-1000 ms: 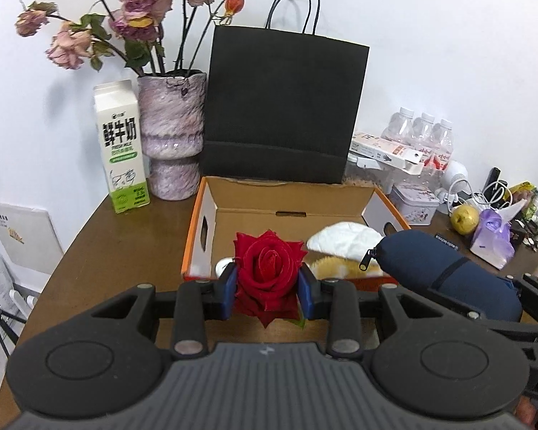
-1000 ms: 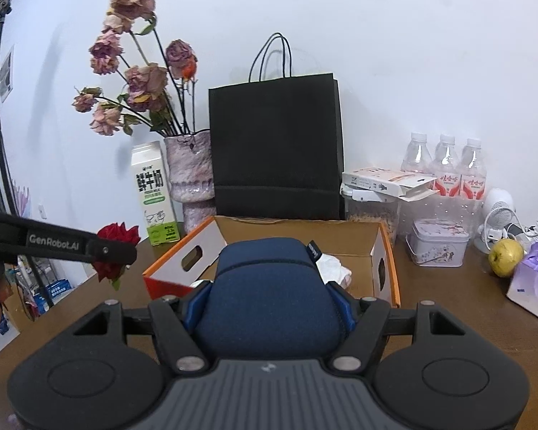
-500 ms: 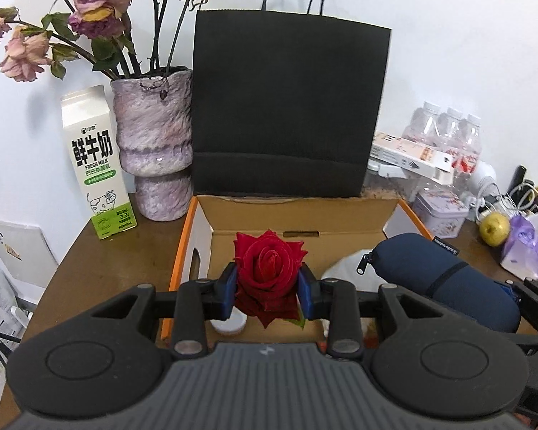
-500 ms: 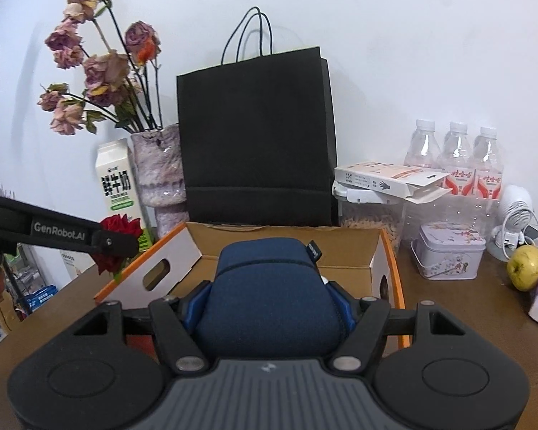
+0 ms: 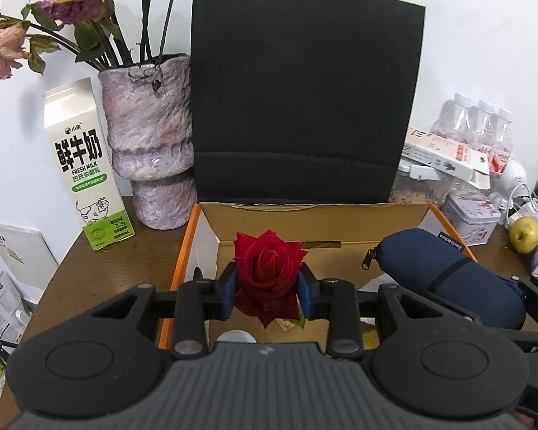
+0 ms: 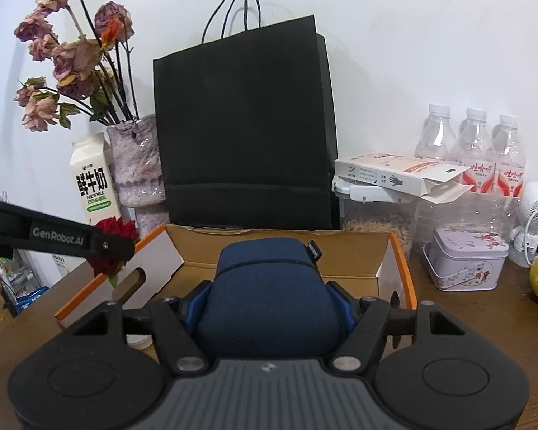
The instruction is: Organize objects
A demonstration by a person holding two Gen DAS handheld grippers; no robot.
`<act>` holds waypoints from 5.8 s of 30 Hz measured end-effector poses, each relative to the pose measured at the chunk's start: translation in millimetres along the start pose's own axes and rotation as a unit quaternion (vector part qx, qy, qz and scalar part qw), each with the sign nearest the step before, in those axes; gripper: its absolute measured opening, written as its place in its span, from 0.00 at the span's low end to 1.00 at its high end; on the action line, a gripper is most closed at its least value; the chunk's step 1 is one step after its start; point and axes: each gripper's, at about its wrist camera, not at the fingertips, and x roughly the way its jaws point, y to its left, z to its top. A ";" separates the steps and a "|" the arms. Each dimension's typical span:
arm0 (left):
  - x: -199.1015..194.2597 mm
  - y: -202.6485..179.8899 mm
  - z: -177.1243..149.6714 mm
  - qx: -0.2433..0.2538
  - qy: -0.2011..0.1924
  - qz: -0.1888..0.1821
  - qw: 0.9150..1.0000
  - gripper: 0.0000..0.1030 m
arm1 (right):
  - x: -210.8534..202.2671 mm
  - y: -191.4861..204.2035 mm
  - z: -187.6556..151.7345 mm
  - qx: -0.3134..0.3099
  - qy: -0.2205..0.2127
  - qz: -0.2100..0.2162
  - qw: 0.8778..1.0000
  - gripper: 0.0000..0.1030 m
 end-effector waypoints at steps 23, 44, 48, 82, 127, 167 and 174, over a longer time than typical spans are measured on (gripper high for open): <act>21.4 7.5 -7.9 -0.010 -0.017 0.016 1.000 1.00 | 15.1 -10.0 -2.7 0.011 0.019 -0.005 1.000 1.00; -23.2 10.8 -13.6 -0.016 -0.030 0.003 0.999 1.00 | -30.1 -1.7 -7.0 0.002 0.000 -0.009 1.000 1.00; -39.1 12.4 -19.7 -0.016 -0.030 -0.001 0.999 1.00 | -46.6 0.6 -12.6 0.002 0.000 -0.010 1.000 1.00; -193.0 25.7 -111.5 -0.027 -0.049 -0.008 0.998 1.00 | -199.1 54.6 -71.1 -0.014 -0.001 -0.011 1.000 1.00; -213.9 40.2 -257.2 -0.003 -0.002 -0.028 1.000 1.00 | -279.2 78.6 -165.9 -0.011 0.019 -0.027 0.999 1.00; -244.5 52.7 -274.6 0.006 -0.008 -0.045 0.999 0.03 | -277.2 87.1 -178.1 -0.015 0.029 -0.010 0.999 1.00; -258.6 64.2 -275.5 -0.008 -0.023 -0.047 0.999 0.02 | -278.3 97.2 -177.8 -0.021 0.027 -0.007 0.999 1.00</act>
